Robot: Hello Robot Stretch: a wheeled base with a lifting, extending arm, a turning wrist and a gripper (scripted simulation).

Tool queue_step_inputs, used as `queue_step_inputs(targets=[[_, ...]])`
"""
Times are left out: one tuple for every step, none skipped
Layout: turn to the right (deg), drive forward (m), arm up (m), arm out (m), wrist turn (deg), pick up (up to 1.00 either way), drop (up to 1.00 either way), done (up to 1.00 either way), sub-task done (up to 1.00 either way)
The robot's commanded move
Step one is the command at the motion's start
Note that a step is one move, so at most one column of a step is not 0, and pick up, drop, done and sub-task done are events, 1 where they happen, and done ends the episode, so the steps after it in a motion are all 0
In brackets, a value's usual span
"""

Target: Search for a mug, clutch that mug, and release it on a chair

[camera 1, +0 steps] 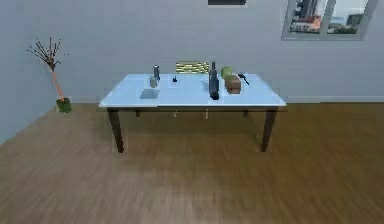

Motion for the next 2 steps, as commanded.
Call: queue_step_inputs(targets=[[0.0, 1.00, 0.00, 0.00, 0.0, 0.00, 0.00, 0.00, 0.00], [-15.0, 0.00, 0.00, 0.00, 0.0, 0.00, 0.00, 0.00, 0.00]])
